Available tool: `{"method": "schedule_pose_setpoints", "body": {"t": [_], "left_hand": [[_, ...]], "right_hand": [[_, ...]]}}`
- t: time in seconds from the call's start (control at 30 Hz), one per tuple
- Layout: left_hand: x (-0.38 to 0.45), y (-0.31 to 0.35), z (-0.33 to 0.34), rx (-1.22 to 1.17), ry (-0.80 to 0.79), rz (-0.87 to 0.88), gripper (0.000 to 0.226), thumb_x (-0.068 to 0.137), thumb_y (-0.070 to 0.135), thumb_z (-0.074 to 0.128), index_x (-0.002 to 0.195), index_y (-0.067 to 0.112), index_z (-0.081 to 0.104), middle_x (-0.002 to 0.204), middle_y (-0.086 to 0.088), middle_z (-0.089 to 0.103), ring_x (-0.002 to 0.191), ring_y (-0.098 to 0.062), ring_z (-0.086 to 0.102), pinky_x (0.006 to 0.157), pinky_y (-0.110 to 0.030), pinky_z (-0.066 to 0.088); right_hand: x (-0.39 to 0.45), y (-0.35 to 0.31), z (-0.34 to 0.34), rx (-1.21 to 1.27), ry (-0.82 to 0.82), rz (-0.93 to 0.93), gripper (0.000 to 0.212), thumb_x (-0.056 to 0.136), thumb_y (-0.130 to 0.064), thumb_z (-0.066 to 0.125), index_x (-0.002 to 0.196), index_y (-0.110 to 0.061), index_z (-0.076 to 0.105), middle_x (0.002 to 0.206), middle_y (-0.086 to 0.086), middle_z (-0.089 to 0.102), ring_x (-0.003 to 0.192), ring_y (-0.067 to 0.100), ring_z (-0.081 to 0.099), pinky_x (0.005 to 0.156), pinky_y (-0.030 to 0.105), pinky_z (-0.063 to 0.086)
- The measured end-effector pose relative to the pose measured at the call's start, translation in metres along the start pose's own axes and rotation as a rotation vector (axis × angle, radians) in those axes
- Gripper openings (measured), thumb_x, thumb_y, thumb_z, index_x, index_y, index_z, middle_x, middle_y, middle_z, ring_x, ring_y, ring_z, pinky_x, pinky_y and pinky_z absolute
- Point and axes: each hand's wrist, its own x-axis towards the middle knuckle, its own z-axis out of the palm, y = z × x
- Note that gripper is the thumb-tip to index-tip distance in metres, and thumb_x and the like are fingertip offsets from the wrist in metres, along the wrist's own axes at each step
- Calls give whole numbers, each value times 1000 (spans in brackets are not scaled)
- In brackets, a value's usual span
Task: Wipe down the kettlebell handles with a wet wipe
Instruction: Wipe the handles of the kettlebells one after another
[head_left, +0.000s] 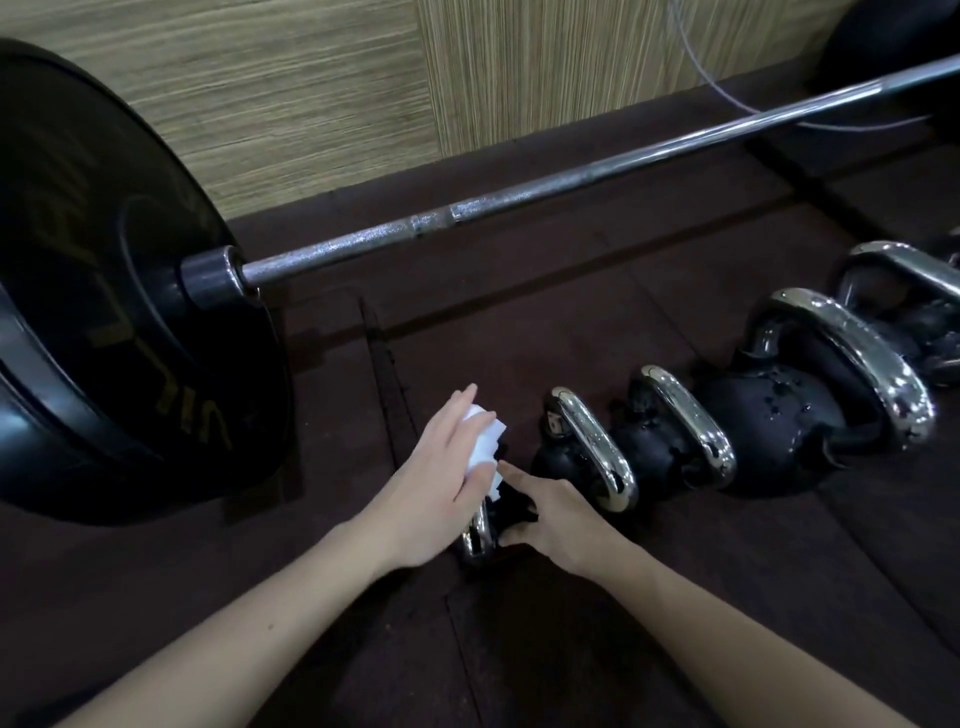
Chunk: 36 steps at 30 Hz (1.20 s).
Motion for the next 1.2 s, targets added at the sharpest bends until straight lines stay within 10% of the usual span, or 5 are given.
{"method": "schedule_pose_setpoints", "body": {"t": [0.23,0.4,0.57,0.8,1.2], "left_hand": [[-73,-5,40,501,8,349,63,105,27,49,162,11,28,174,-9,10,161,-31,4,127,-50,18],[-18,-4,17,-70,91,-42,61,112,37,37,166,23,12,174,10,-6,159,-6,-4,130,-32,5],[28,-8,-9,-516,-92,-346,41,101,52,33,138,55,48,148,27,45,137,-4,46,115,-31,31],[-68,21,44,37,63,3,76,111,29,38,163,23,-18,166,12,-35,156,-4,-21,127,-27,0],[36,-1,-12,-310,-89,-385,62,110,46,29,166,27,11,174,6,7,159,-9,3,128,-31,7]], "right_hand": [[-2,-2,-1,-10,8,-27,81,88,-23,77,155,-42,35,158,-15,41,143,6,40,117,25,36],[2,-2,1,-31,25,9,98,73,-27,85,154,-45,34,150,-8,54,139,11,48,118,36,40],[2,-4,-1,-19,13,5,100,76,-21,89,156,-39,33,157,-12,45,145,6,41,121,33,36],[1,-1,-2,-40,26,3,90,80,-21,82,155,-42,36,154,-7,48,135,13,48,114,30,41],[2,-2,0,-9,21,31,98,79,-21,87,154,-49,30,157,-14,43,143,9,42,119,33,39]]}}
